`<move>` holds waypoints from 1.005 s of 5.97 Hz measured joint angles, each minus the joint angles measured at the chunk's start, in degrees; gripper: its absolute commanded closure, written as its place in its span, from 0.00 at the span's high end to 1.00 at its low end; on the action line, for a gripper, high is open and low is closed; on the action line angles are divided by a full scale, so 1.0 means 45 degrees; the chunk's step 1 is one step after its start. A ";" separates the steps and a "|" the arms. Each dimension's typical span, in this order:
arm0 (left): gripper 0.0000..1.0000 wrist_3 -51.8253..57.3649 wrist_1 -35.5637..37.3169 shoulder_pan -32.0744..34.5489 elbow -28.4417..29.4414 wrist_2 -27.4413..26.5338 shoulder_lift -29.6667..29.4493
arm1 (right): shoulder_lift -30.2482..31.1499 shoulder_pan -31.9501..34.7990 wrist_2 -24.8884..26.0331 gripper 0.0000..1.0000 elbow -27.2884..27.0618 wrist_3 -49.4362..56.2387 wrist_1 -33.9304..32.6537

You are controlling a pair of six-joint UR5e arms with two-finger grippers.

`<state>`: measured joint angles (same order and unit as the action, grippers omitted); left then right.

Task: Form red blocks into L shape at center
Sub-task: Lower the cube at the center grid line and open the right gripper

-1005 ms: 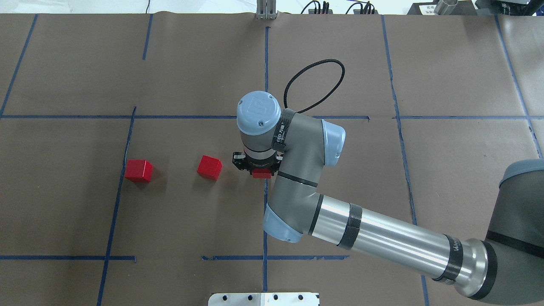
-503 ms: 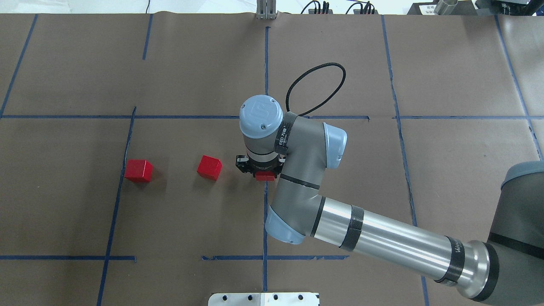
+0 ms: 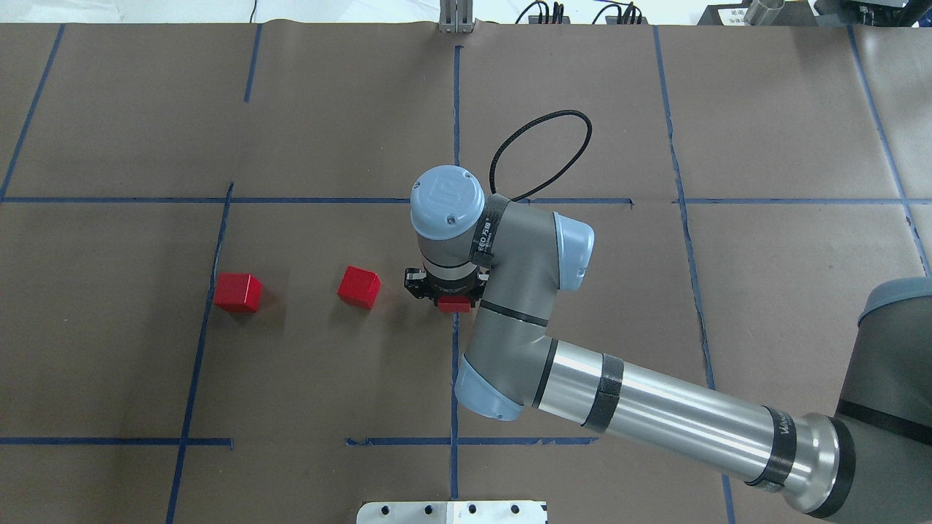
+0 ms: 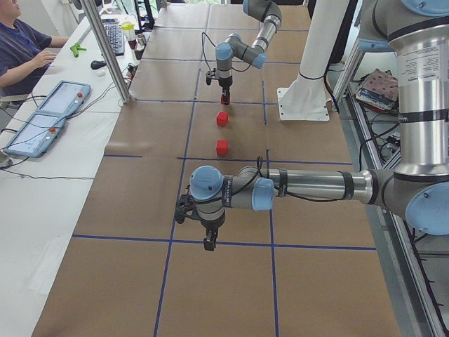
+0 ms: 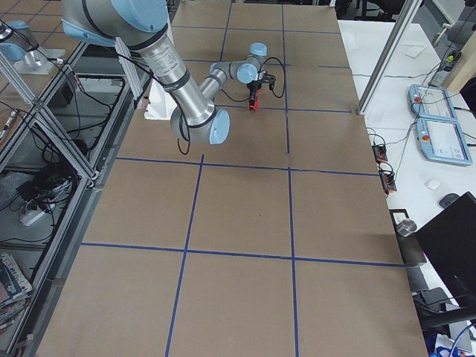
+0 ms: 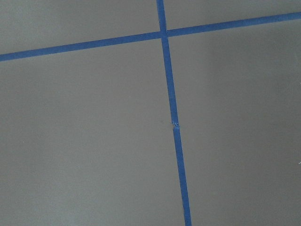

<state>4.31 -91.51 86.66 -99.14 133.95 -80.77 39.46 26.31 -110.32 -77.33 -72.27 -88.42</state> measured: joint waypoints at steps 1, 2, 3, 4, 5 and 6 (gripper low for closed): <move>1.00 0.0000 0.0003 0.0000 0.0000 0.0000 0.0006 | 0.0000 -0.0036 0.0009 0.67 0.0003 0.0003 0.0000; 1.00 0.0000 0.0003 0.0000 0.0009 0.0000 0.0014 | 0.0001 -0.0068 0.0013 0.69 0.0002 0.0004 0.0000; 1.00 0.0000 0.0004 0.0000 0.0014 0.0000 0.0018 | 0.0001 -0.0086 0.0007 0.70 -0.0001 0.0011 0.0005; 1.00 0.0000 0.0004 0.0000 0.0026 0.0000 0.0019 | 0.0001 -0.0095 0.0005 0.99 -0.0003 0.0025 0.0009; 1.00 0.0000 0.0004 0.0000 0.0033 0.0000 0.0019 | -0.0011 -0.0097 0.0004 1.00 -0.0050 0.0037 0.0004; 1.00 0.0000 0.0004 0.0000 0.0025 0.0000 0.0020 | -0.0036 -0.0011 -0.0009 1.00 -0.0241 0.0048 -0.0011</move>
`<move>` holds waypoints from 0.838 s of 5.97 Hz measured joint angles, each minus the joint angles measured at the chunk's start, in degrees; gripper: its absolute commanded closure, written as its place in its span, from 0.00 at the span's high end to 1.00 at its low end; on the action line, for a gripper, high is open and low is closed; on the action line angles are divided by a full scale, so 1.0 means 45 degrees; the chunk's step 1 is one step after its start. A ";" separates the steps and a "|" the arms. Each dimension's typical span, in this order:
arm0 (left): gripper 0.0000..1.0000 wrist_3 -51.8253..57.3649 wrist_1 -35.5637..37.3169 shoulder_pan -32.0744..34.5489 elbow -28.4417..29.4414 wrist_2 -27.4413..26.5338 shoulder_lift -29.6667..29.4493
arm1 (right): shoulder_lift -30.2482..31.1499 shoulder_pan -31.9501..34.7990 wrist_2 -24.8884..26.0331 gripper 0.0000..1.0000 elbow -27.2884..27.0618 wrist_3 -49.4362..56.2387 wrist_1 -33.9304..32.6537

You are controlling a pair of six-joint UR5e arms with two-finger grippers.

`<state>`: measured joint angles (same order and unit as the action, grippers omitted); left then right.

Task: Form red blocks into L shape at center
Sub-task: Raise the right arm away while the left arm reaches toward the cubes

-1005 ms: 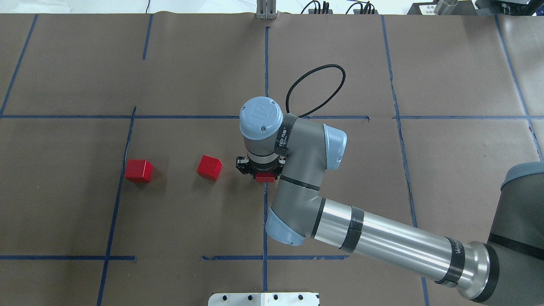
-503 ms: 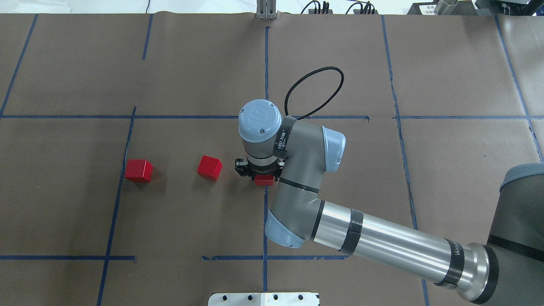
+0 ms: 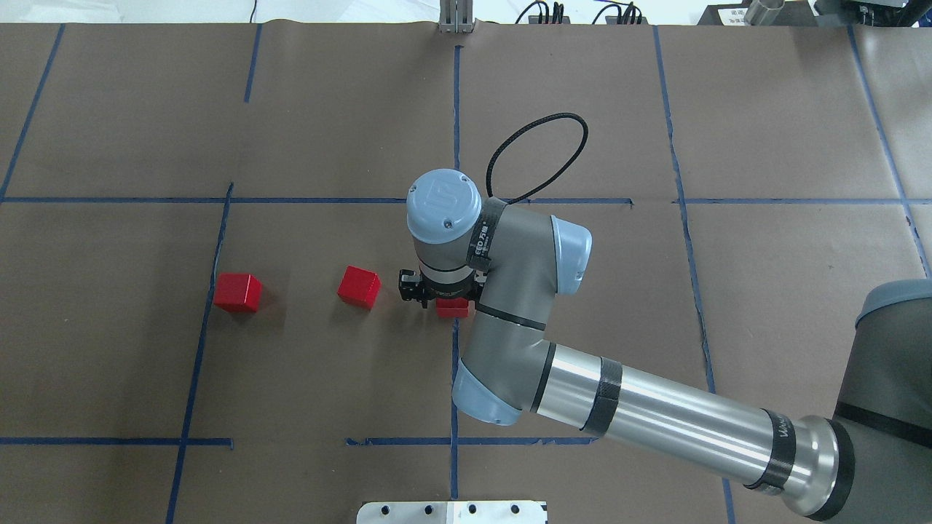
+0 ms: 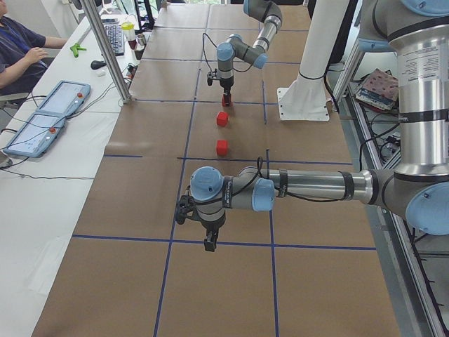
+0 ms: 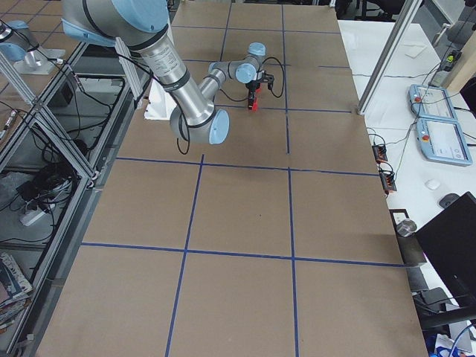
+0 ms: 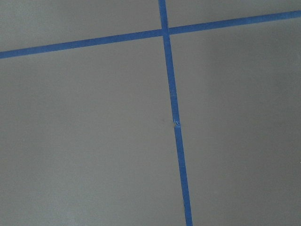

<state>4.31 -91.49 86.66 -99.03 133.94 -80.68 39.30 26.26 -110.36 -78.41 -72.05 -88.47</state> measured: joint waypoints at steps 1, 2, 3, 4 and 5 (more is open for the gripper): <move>1.00 0.0000 -0.0005 0.0000 -0.0014 0.0000 0.0000 | 0.0007 0.0358 -0.0103 1.00 -0.0416 0.0107 -0.0048; 1.00 0.0000 -0.0014 0.0000 -0.0035 0.0000 -0.0010 | 0.0029 0.1082 -0.0474 1.00 -0.0882 0.0482 -0.0181; 1.00 0.0006 -0.0024 -0.0051 -0.0060 -0.0006 -0.0034 | 0.0225 0.2188 -0.1333 1.00 -0.1297 0.1342 -0.0441; 1.00 0.0003 -0.0021 -0.0222 -0.0094 -0.0047 -0.0095 | 0.0979 0.3498 -0.2440 1.00 -0.1905 0.2653 -0.0643; 1.00 -0.0017 -0.0007 -0.0413 -0.0125 -0.0093 -0.0160 | 0.2235 0.4938 -0.3502 1.00 -0.2656 0.4368 -0.0719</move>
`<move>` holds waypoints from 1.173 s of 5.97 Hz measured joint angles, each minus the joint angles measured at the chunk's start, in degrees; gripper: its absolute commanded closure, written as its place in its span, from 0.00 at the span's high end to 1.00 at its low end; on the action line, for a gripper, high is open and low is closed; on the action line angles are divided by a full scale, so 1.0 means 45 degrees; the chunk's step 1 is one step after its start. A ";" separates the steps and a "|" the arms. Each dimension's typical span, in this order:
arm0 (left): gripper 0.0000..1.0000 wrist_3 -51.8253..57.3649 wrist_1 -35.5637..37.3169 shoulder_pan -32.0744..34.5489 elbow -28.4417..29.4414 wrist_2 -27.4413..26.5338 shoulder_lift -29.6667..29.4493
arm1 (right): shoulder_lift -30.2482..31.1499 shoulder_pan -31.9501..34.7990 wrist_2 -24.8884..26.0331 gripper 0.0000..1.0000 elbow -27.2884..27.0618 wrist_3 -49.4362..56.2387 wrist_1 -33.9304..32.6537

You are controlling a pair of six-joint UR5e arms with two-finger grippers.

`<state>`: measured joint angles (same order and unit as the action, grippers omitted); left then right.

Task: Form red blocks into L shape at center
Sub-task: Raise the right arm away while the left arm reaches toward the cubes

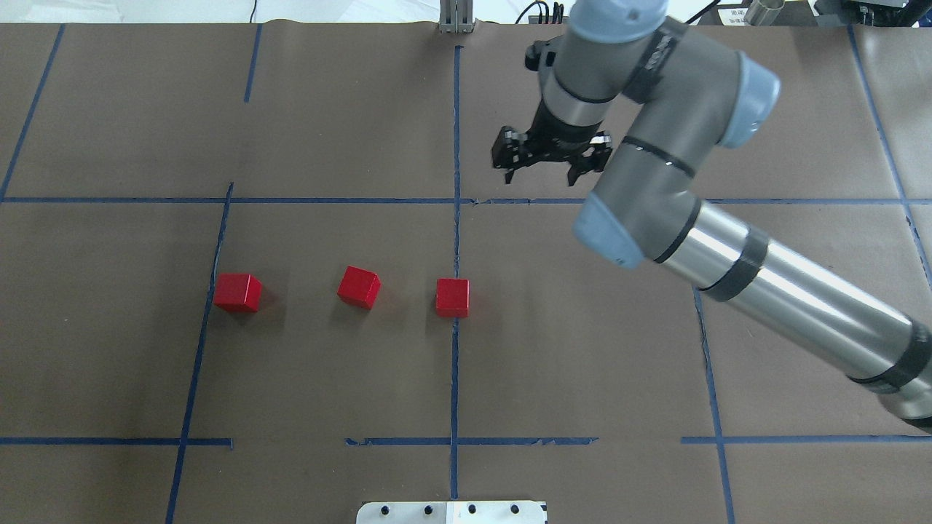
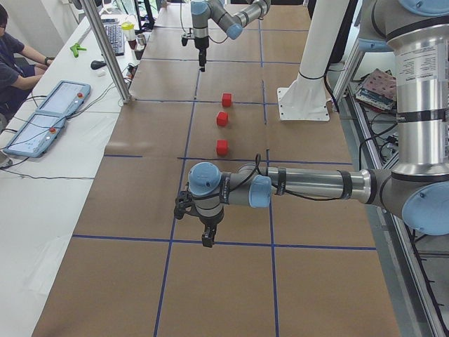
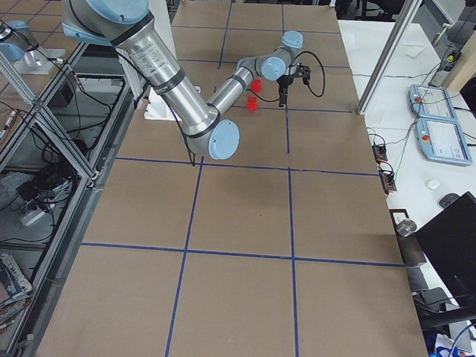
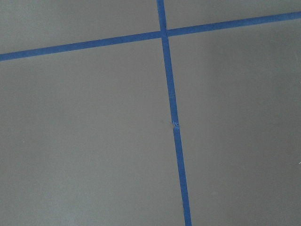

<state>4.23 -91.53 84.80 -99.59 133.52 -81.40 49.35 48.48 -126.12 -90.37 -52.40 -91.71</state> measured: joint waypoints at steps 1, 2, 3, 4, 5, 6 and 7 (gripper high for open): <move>1.00 -0.0042 0.0005 -0.0082 -0.0113 0.0015 -0.0085 | 0.1420 0.1464 -0.0702 1.00 -0.0627 0.2203 -0.0030; 1.00 -0.0081 -0.0010 -0.0105 -0.0244 0.0060 -0.0374 | 0.2780 0.2736 -0.1086 1.00 -0.1048 0.4617 -0.0044; 1.00 -0.0094 -0.0030 -0.0110 -0.0297 0.0071 -0.0823 | 0.4241 0.3997 -0.1485 1.00 -0.1398 0.7172 -0.0049; 1.00 -0.0118 -0.0177 -0.0137 -0.0258 0.0068 -0.1381 | 0.5914 0.5291 -0.1825 1.00 -0.1791 0.9753 -0.0044; 1.00 -0.0202 -0.0364 -0.0248 -0.0250 0.0090 -0.1931 | 0.7659 0.6416 -0.1954 1.00 -0.2221 1.1985 -0.0030; 1.00 -0.0634 -0.0440 -0.0615 -0.0376 0.0112 -0.2415 | 0.9343 0.7413 -0.1966 1.00 -0.2558 1.3517 0.0048; 1.00 -0.1628 -0.0458 -0.1271 -0.0644 0.0109 -0.2926 | 1.0769 0.8258 -0.1916 0.99 -0.2784 1.4255 0.0152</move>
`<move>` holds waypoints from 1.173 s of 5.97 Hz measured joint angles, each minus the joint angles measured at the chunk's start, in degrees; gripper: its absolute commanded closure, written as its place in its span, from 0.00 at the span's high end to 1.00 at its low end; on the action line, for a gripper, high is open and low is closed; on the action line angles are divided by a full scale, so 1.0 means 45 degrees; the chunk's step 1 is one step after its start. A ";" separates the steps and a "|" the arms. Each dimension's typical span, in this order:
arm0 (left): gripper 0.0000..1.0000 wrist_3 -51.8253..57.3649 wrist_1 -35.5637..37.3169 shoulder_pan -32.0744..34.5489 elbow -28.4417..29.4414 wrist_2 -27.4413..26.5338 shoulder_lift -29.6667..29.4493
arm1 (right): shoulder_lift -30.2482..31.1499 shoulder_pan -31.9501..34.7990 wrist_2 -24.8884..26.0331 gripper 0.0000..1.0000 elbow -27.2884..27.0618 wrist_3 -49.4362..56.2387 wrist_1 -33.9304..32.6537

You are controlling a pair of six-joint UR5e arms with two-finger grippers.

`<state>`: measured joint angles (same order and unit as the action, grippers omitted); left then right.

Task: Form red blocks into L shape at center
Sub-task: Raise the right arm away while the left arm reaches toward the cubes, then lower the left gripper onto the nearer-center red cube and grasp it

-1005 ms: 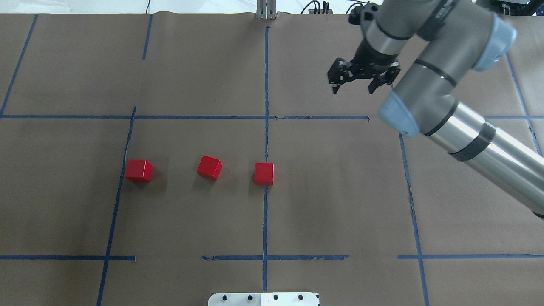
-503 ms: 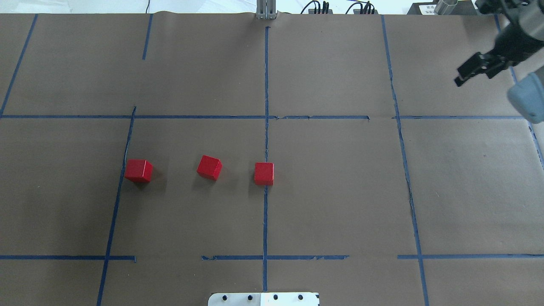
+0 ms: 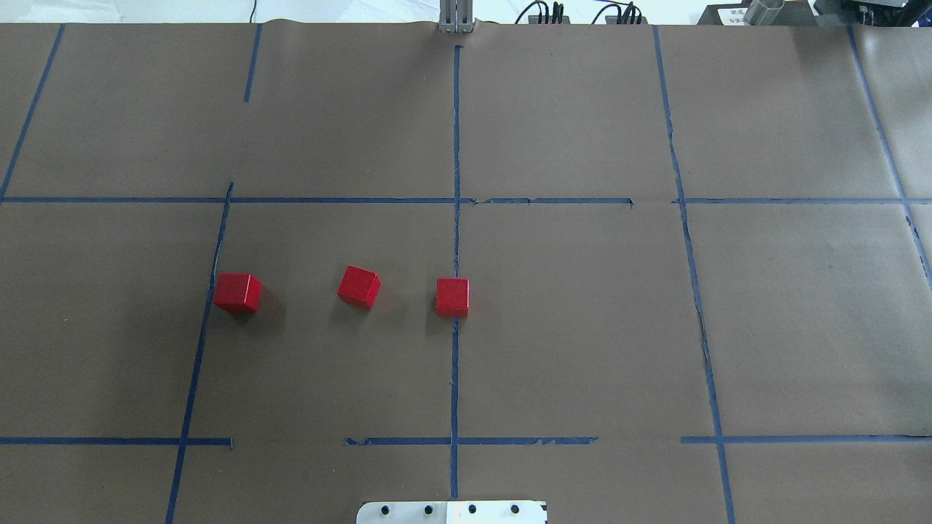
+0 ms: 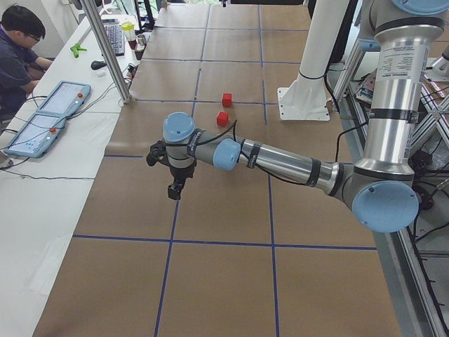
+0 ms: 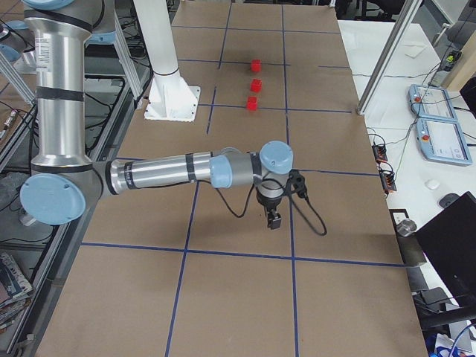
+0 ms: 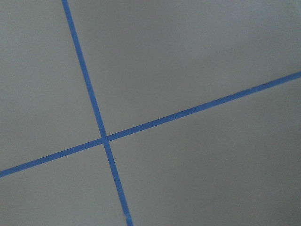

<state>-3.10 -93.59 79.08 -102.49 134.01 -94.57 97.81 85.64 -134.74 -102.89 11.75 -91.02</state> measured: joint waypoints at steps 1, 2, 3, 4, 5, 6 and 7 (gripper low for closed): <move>1.00 -0.1410 0.0002 -0.1128 -0.0699 -0.0048 -0.0457 | 0.0893 0.0446 0.0053 1.00 -0.0213 0.0204 0.0044; 1.00 -0.3222 -0.0001 -0.2805 -0.1526 -0.0105 -0.0979 | 0.1324 0.0600 0.0054 1.00 -0.0353 0.0221 0.0063; 1.00 -0.5285 -0.0003 -0.4627 -0.1881 -0.0177 -0.1865 | 0.1457 0.0642 0.0045 1.00 -0.0400 0.0222 0.0070; 1.00 -0.7191 0.0002 -0.6294 -0.1824 -0.0665 -0.2977 | 0.1494 0.0649 0.0042 1.00 -0.0409 0.0216 0.0071; 1.00 -0.9028 0.0005 -0.7749 -0.1538 -0.1865 -0.3976 | 0.1501 0.0655 0.0040 1.00 -0.0410 0.0194 0.0072; 1.00 -1.0677 -0.0007 -0.9009 -0.1062 -0.3324 -0.4802 | 0.1504 0.0656 0.0040 1.00 -0.0404 0.0173 0.0072; 1.00 -1.1807 -0.0018 -0.9784 -0.0305 -0.4302 -0.5560 | 0.1505 0.0656 0.0040 1.00 -0.0398 0.0165 0.0072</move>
<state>-56.23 -93.67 35.06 -103.86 114.65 -119.59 104.59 88.59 -134.56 -104.68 12.49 -90.70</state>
